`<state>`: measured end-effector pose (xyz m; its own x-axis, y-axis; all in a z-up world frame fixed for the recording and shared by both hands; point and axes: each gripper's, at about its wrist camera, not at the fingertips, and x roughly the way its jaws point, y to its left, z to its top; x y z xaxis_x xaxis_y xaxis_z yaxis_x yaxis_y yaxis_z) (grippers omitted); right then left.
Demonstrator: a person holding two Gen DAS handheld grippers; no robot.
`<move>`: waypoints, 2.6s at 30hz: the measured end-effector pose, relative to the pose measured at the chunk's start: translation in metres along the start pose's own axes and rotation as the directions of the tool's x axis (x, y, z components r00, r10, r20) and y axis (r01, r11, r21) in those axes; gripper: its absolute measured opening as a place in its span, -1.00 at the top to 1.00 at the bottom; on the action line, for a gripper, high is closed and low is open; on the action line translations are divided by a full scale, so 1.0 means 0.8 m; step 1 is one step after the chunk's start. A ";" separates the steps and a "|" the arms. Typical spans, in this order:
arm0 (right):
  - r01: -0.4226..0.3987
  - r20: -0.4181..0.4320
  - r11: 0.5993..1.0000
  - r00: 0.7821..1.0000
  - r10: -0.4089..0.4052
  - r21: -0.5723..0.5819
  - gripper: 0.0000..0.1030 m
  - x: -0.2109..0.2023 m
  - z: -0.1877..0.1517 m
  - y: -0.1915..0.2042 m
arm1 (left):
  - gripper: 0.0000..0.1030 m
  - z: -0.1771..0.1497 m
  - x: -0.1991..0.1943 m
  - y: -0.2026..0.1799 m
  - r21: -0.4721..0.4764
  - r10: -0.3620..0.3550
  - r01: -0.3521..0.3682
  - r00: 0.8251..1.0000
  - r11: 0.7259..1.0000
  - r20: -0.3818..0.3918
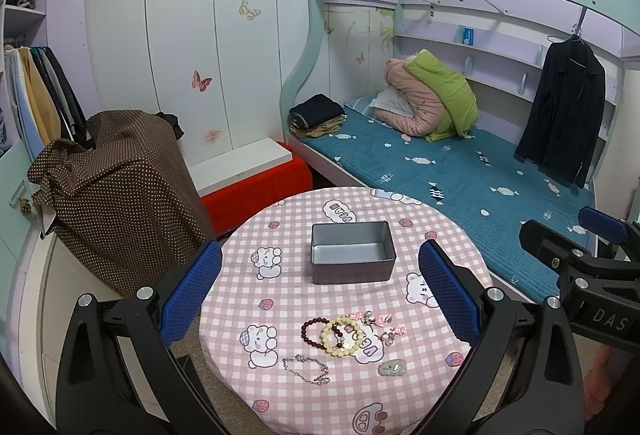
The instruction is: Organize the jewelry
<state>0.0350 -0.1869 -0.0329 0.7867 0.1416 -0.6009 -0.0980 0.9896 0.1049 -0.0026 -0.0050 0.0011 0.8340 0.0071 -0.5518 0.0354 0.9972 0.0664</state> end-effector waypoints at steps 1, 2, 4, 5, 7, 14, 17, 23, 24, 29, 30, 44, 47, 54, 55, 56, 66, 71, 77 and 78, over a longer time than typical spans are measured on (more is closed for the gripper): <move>0.000 0.000 1.000 1.000 0.000 0.000 -0.85 0.000 0.000 0.000 | -0.91 0.001 0.012 0.008 -0.001 -0.003 0.003 1.000 1.000 -0.002; -0.001 0.000 1.000 1.000 0.001 0.002 -0.85 -0.001 0.000 0.000 | -0.91 0.001 0.013 0.007 -0.001 -0.002 0.002 1.000 1.000 -0.002; -0.001 0.000 1.000 1.000 0.001 0.001 -0.85 -0.001 0.000 0.000 | -0.91 0.001 0.015 0.007 -0.001 -0.002 0.002 1.000 1.000 -0.001; -0.001 0.000 1.000 1.000 0.001 0.001 -0.85 -0.001 0.000 0.000 | -0.91 0.001 0.012 0.008 -0.002 -0.004 0.004 1.000 1.000 -0.002; -0.001 0.000 1.000 1.000 0.001 0.001 -0.85 0.000 0.000 0.000 | -0.91 0.001 0.014 0.007 -0.001 -0.002 0.002 1.000 1.000 -0.003; -0.002 0.002 1.000 1.000 0.002 0.001 -0.85 0.000 0.000 0.001 | -0.91 0.001 0.013 0.009 -0.003 -0.006 0.006 1.000 1.000 -0.001; 0.000 0.002 1.000 1.000 0.000 0.001 -0.85 0.000 0.000 0.001 | -0.91 0.001 0.013 0.008 -0.003 -0.004 0.004 1.000 1.000 -0.002; -0.001 0.001 1.000 1.000 0.001 0.001 -0.85 0.001 0.000 0.001 | -0.91 0.001 0.012 0.008 -0.004 -0.005 0.005 1.000 1.000 -0.002; -0.001 0.001 1.000 1.000 0.001 0.001 -0.85 0.001 0.000 0.001 | -0.91 0.001 0.013 0.008 -0.004 -0.005 0.005 1.000 1.000 -0.002; 0.000 0.000 1.000 1.000 0.000 0.002 -0.85 -0.002 -0.001 -0.003 | -0.91 0.003 0.008 0.009 -0.004 -0.006 0.006 1.000 1.000 -0.003; -0.002 0.001 1.000 1.000 0.002 0.001 -0.85 -0.002 -0.001 -0.004 | -0.91 0.003 0.008 0.009 -0.004 -0.006 0.006 1.000 1.000 -0.002; -0.002 -0.001 1.000 1.000 0.002 0.002 -0.85 0.010 0.004 0.007 | -0.91 0.004 0.012 0.007 -0.005 -0.005 0.005 1.000 1.000 -0.002; -0.002 -0.001 1.000 1.000 0.002 0.003 -0.85 0.008 0.005 0.006 | -0.91 0.003 0.011 0.009 -0.006 -0.008 0.008 1.000 1.000 -0.002; -0.003 -0.003 1.000 1.000 0.003 0.004 -0.85 0.003 0.002 0.000 | -0.91 0.004 0.012 0.004 -0.008 -0.011 0.011 1.000 1.000 -0.006; -0.005 -0.004 1.000 1.000 0.005 0.004 -0.85 0.011 0.000 0.006 | -0.91 0.004 0.013 0.005 -0.008 -0.011 0.011 1.000 1.000 -0.008; -0.005 -0.006 1.000 1.000 0.005 0.004 -0.85 0.012 -0.001 0.007 | -0.91 0.003 0.015 0.005 -0.008 -0.012 0.012 1.000 1.000 -0.010; -0.016 -0.033 1.000 0.999 0.016 0.014 -0.85 0.010 0.000 -0.001 | -0.91 -0.006 0.022 0.005 -0.010 -0.018 0.017 0.999 1.000 -0.030; -0.027 -0.061 0.999 0.998 0.028 0.019 -0.85 0.011 -0.001 -0.004 | -0.91 -0.011 0.025 0.006 -0.013 -0.014 0.013 0.998 1.000 -0.056; -0.048 -0.101 0.998 0.994 0.051 0.031 -0.85 0.016 -0.006 -0.007 | -0.91 -0.019 0.028 0.007 -0.017 -0.015 0.013 0.996 1.000 -0.089; -0.051 -0.108 0.998 0.993 0.055 0.035 -0.85 0.017 -0.007 -0.008 | -0.91 -0.021 0.028 0.007 -0.018 -0.017 0.015 0.995 1.000 -0.098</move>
<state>0.0431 -0.1910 -0.0466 0.7093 0.1975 -0.6766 -0.1167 0.9796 0.1636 0.0073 0.0021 -0.0251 0.7754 -0.0026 -0.6314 0.0386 0.9983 0.0433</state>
